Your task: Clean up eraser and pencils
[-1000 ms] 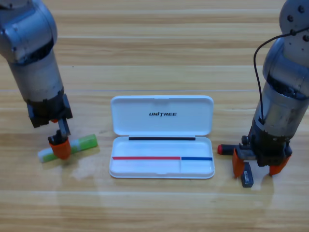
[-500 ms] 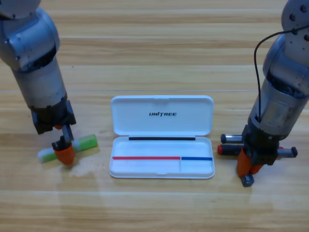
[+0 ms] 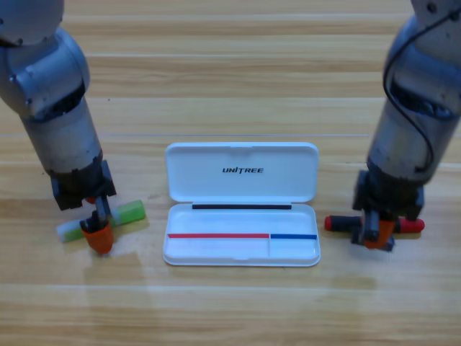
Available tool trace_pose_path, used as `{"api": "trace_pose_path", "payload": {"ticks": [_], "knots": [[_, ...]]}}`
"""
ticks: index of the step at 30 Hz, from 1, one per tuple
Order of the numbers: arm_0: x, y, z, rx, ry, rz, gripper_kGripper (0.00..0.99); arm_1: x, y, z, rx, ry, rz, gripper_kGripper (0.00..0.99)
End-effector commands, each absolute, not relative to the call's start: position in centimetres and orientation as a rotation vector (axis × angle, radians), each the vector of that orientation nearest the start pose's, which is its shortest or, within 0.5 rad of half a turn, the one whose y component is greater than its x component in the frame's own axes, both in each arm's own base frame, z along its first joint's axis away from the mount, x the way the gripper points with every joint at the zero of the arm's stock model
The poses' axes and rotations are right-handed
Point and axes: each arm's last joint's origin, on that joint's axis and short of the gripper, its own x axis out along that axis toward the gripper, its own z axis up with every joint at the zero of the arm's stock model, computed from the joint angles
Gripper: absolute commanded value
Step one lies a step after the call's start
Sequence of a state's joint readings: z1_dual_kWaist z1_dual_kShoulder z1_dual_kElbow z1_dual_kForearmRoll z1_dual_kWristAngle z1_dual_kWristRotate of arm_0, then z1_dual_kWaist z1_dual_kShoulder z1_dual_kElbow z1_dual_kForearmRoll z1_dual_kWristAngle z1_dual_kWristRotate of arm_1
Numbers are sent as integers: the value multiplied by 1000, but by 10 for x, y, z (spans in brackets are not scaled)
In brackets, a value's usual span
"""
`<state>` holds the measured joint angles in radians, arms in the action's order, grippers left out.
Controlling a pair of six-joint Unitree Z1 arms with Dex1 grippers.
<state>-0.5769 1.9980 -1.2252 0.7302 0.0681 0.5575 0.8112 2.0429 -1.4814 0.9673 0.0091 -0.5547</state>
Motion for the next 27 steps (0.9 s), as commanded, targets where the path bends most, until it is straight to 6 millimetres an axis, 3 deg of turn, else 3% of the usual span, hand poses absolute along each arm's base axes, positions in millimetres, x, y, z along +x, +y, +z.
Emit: {"api": "trace_pose_path", "payload": {"ticks": [1,8,11,18,24,27], "knots": [[295,-183,166,932,1377,-846,821,248,314,225,-1153,1240,1173,0],[294,-183,162,970,1369,-892,388,252,341,222,-1206,1163,1257,0],[295,-183,170,987,1338,-887,0,254,352,214,-1216,1157,1272,0],[290,-178,211,1004,1246,-825,0,261,373,197,-1226,1147,1288,0],[283,-173,256,1021,1193,-790,0,265,378,184,-1243,1168,1276,0],[280,-175,269,1027,1179,-789,0,266,377,182,-1252,1170,1266,0]]}}
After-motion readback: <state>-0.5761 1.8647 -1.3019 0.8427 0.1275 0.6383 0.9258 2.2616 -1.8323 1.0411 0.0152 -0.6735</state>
